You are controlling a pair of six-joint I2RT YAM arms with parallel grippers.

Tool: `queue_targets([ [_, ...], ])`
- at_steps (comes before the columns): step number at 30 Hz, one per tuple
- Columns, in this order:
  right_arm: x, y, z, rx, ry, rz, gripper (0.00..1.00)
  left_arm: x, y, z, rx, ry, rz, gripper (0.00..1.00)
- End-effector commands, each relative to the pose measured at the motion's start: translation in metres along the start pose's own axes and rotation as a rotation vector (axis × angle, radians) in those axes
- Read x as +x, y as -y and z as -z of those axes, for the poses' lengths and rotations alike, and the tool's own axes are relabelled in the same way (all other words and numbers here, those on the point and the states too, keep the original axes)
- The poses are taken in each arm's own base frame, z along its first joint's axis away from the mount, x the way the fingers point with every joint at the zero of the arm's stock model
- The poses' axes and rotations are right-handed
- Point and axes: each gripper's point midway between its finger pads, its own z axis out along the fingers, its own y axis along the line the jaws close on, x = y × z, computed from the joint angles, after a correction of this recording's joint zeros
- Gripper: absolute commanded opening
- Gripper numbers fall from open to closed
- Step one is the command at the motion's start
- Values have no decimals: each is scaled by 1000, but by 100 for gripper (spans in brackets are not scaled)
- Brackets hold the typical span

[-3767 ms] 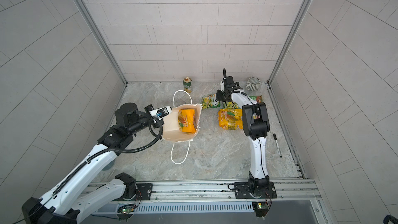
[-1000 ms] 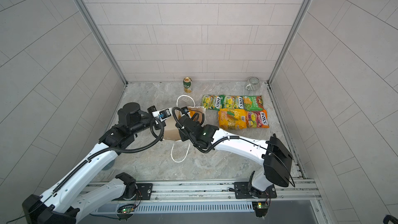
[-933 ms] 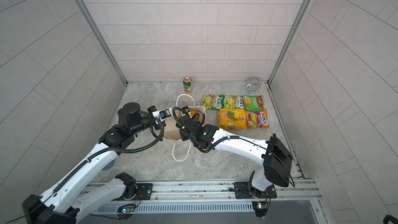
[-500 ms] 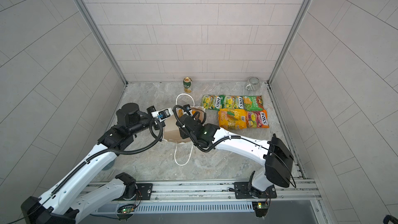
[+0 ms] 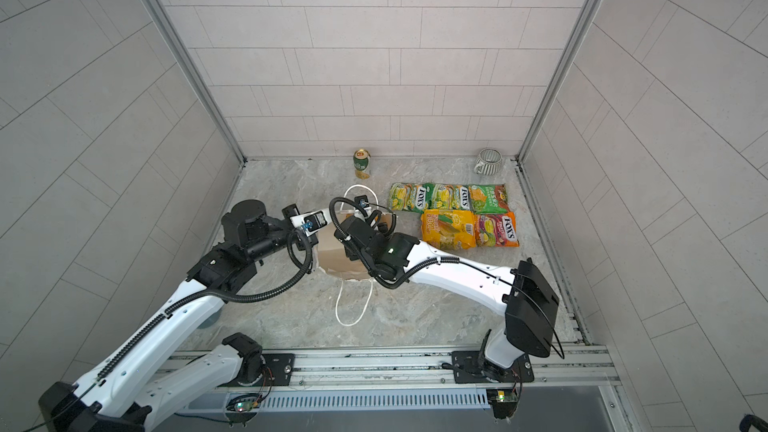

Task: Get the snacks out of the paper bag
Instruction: 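Lower the right gripper into the bag toward the yellow LOT 100 packet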

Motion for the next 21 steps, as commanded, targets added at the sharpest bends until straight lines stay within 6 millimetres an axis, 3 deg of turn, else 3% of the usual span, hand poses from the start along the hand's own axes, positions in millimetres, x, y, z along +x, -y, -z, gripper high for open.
queue_targets([
  [1,2,6,-2,46,-11,-17,74,-24,-6,7,-23,93,-39,0],
  [12,12,-2,-19,60,-41,-55,78,-25,-6,9,-30,96,-38,0],
  [21,14,-38,-2,-121,54,89,75,-22,-11,8,-44,70,-24,0],
])
